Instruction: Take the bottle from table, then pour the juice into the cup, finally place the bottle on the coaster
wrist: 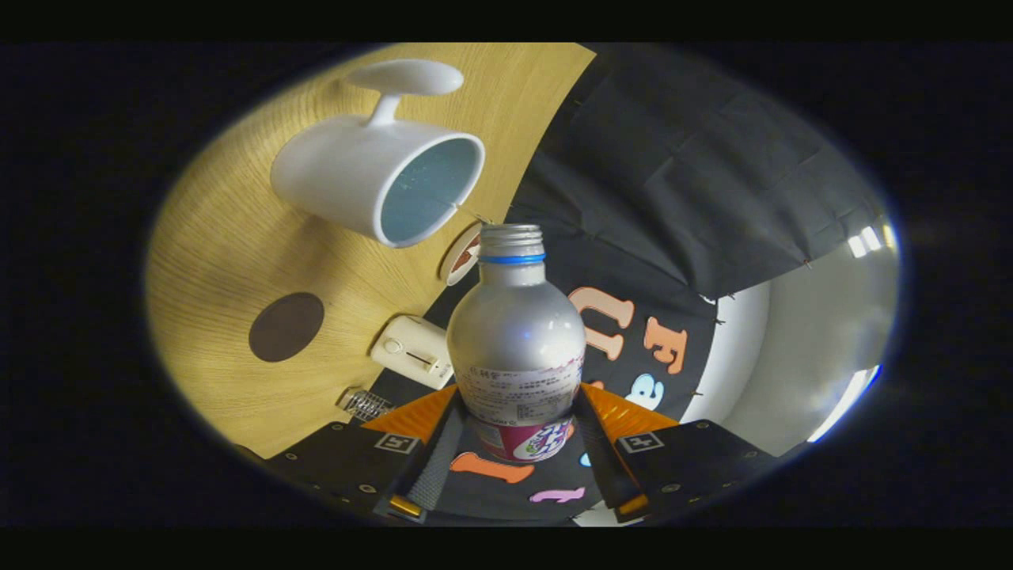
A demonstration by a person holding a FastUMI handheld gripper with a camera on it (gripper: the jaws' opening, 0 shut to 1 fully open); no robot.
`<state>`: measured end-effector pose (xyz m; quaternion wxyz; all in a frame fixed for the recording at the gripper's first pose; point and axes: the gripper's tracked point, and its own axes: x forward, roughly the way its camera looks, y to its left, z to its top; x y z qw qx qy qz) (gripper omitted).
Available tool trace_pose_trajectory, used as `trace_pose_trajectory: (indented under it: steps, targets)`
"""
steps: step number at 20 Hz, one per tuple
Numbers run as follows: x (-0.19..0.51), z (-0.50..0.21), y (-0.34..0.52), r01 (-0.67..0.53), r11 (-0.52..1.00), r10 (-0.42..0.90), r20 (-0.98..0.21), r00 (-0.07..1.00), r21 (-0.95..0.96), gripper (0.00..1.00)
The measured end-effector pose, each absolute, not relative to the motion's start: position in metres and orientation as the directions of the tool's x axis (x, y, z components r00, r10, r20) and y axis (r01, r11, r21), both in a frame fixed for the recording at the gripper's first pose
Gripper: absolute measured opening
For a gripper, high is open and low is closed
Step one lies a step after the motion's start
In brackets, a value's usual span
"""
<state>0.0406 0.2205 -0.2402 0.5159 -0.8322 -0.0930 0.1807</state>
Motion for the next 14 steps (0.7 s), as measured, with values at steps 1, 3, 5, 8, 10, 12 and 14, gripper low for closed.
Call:
trace_pose_trajectory:
  steps: [1, 3, 5, 8, 10, 12, 14]
  targets:
    - [0.04, -0.244, 0.221, -0.041, -0.448, 0.34, -0.213, 0.916, -0.893, 0.76]
    - [0.037, -0.251, 0.223, -0.058, -0.436, 0.342, -0.226, 0.912, -0.898, 0.76]
    - [0.036, -0.263, 0.219, -0.119, -0.38, 0.331, -0.256, 0.908, -0.917, 0.76]
    - [0.036, -0.269, 0.216, -0.196, -0.251, 0.324, -0.273, 0.906, -0.948, 0.76]
    - [0.039, -0.27, 0.212, -0.245, -0.161, 0.306, -0.284, 0.909, -0.956, 0.76]
    - [0.041, -0.265, 0.213, -0.293, -0.039, 0.302, -0.291, 0.908, -0.955, 0.76]
    - [0.043, -0.264, 0.214, -0.349, 0.096, 0.309, -0.306, 0.901, -0.932, 0.76]
